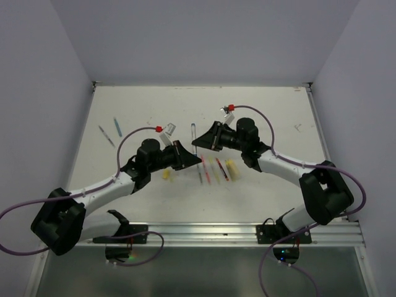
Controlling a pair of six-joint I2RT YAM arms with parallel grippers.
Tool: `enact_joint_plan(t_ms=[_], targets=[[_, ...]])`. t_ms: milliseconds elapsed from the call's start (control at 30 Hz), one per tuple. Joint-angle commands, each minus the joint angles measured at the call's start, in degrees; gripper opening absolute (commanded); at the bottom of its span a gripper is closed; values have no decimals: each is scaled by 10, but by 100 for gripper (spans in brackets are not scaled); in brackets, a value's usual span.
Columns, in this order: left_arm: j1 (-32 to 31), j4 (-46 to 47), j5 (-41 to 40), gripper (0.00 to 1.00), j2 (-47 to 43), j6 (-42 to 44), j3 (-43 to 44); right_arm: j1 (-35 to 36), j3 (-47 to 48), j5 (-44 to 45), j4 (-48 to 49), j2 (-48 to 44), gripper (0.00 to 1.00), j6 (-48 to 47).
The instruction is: Open the pen caps
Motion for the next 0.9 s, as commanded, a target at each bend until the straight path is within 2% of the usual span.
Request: enact_joint_plan(t_ms=[0, 33, 133, 233, 300, 467, 567, 600, 667, 700, 800, 833, 867], targets=[[-1, 34, -4, 0, -27, 11, -3, 9, 15, -34, 4, 5, 0, -18], [-1, 47, 2, 0, -31, 7, -10, 9, 14, -34, 0, 3, 0, -22], [0, 179, 60, 0, -27, -27, -54, 8, 5, -11, -3, -12, 0, -28], [-1, 385, 125, 0, -18, -74, -106, 1, 9, -7, 32, -2, 0, -2], [-1, 413, 137, 0, -33, -95, -136, -7, 21, -17, 71, 9, 0, 21], [-1, 375, 156, 0, -87, -59, -150, -34, 31, -9, 175, 23, 0, 100], [0, 364, 167, 0, -116, -42, -148, -60, 30, -15, 300, 42, 0, 167], [0, 373, 170, 0, -127, -44, -151, -74, 27, -17, 369, 59, 0, 187], [1, 351, 172, 0, -137, -33, -141, -88, 31, -23, 417, 84, 0, 236], [1, 297, 168, 0, -149, -8, -132, -90, 31, -30, 419, 87, 0, 245], [1, 227, 157, 0, -164, 25, -103, -97, 28, -38, 399, 87, 0, 236], [0, 149, 144, 0, -166, 64, -88, -97, 29, -42, 388, 86, 0, 224], [0, 121, 140, 0, -168, 78, -69, -97, 28, -42, 382, 84, 0, 219]])
